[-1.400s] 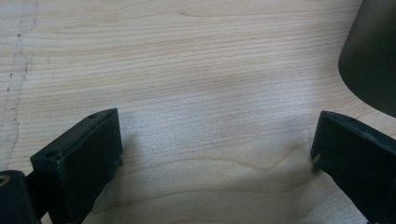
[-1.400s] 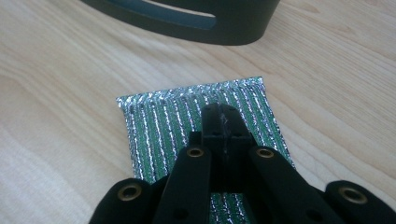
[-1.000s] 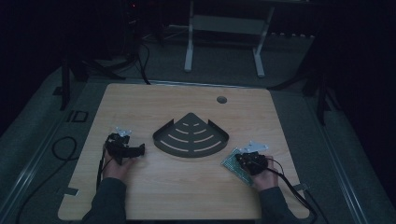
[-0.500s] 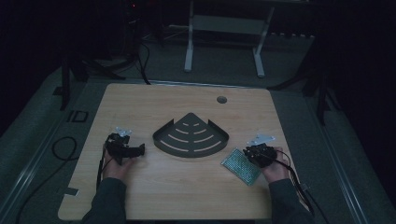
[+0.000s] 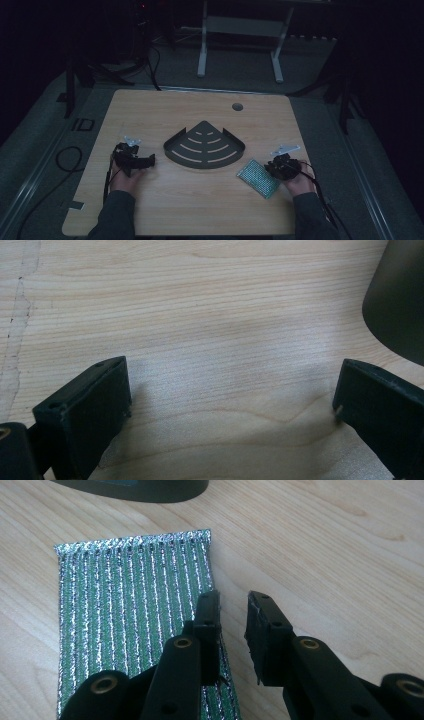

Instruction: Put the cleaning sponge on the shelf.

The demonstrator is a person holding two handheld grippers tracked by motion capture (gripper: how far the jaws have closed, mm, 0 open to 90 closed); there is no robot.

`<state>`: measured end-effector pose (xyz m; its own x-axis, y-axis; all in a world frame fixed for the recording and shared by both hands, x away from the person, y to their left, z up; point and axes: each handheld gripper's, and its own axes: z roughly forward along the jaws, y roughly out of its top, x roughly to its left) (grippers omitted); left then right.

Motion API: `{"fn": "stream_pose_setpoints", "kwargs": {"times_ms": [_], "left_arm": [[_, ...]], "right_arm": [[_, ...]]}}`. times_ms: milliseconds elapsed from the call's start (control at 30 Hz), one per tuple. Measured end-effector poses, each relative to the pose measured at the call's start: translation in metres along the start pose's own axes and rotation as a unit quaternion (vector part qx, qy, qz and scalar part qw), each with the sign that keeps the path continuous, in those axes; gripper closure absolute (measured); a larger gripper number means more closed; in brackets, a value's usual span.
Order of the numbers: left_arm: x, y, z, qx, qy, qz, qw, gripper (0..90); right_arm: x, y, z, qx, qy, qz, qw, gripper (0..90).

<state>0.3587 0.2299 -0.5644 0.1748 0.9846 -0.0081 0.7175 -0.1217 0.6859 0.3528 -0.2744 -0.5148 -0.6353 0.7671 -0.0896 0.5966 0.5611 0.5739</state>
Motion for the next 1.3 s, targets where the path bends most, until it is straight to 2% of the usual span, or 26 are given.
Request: {"fn": "stream_pose_setpoints", "kwargs": {"times_ms": [600,800,900,1000,1167,1300], "left_arm": [[0.000,0.000,0.000,0.000,0.000,0.000,1.0000,2.3],[0.000,0.000,0.000,0.000,0.000,0.000,1.0000,2.3],[0.000,0.000,0.000,0.000,0.000,0.000,1.0000,2.3],[0.000,0.000,0.000,0.000,0.000,0.000,1.0000,2.3],[0.000,0.000,0.000,0.000,0.000,0.000,1.0000,2.3],[0.000,0.000,0.000,0.000,0.000,0.000,1.0000,2.3]], "right_arm": [[-0.006,0.001,0.006,0.026,0.037,0.020,0.9988,72.5],[-0.011,0.003,0.008,0.041,0.055,0.031,0.9972,73.1],[-0.015,0.004,0.010,0.051,0.070,0.044,0.9953,73.6],[-0.018,0.006,0.011,0.057,0.079,0.045,0.9942,73.8],[-0.020,0.006,0.013,0.060,0.097,0.050,0.9923,79.2],[-0.021,0.006,0.013,0.062,0.100,0.051,0.9918,79.2]]}}
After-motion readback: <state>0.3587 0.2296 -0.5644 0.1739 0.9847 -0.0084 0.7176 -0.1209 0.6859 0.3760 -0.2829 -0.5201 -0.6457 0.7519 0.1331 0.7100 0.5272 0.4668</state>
